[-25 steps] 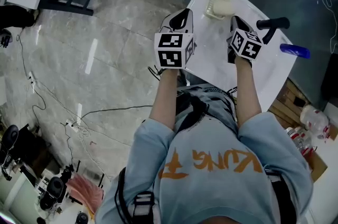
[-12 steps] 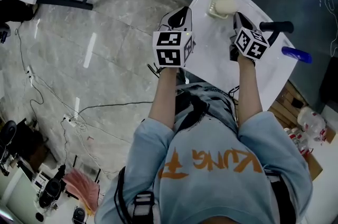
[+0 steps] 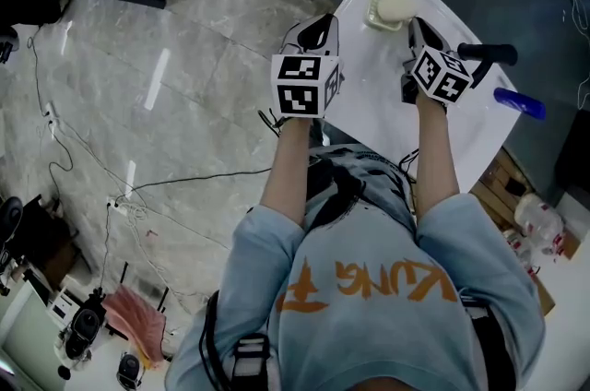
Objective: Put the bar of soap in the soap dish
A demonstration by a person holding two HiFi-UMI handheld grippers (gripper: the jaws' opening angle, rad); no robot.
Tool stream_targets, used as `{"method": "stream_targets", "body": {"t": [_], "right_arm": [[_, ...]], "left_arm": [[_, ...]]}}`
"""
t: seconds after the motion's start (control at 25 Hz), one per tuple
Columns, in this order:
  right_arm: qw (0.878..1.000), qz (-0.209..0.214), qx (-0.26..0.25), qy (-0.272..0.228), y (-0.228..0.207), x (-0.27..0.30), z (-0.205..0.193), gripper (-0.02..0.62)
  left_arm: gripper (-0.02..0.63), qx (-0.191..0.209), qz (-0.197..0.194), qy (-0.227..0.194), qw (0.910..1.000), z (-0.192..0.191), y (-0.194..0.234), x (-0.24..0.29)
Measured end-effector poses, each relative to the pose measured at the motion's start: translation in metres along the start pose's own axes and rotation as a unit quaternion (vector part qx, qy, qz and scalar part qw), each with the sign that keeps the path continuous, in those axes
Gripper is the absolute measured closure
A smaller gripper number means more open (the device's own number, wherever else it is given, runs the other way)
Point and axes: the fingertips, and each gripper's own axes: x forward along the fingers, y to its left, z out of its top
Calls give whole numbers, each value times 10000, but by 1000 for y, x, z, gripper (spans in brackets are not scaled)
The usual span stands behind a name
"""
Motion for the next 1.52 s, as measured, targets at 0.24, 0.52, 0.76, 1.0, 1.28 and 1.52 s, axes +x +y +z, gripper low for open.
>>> {"method": "stream_targets", "body": {"t": [0.24, 0.52, 0.76, 1.0, 1.28, 1.52], "right_arm": [[9999, 129, 69, -93, 4, 5, 2, 560], [9995, 209, 189, -165, 4, 15, 4, 558], [9988, 318, 292, -218, 8, 25, 7, 559], [9982, 511, 224, -226, 9, 35, 9, 559], [9973, 701, 39, -190, 16, 40, 9, 560], [9970, 491, -599, 26, 16, 45, 20, 560]], "left_arm": [[586, 75, 56, 134, 9999, -7, 2, 4], [586, 1190, -2, 866, 9891, -5, -3, 58], [586, 2012, -160, 1345, 9701, -11, -9, 91], [586, 2544, -216, 1701, 9518, -20, -9, 120], [586, 2902, -282, 1880, 9379, -20, -5, 137], [586, 3282, -512, 1940, 9230, -16, -8, 147]]}}
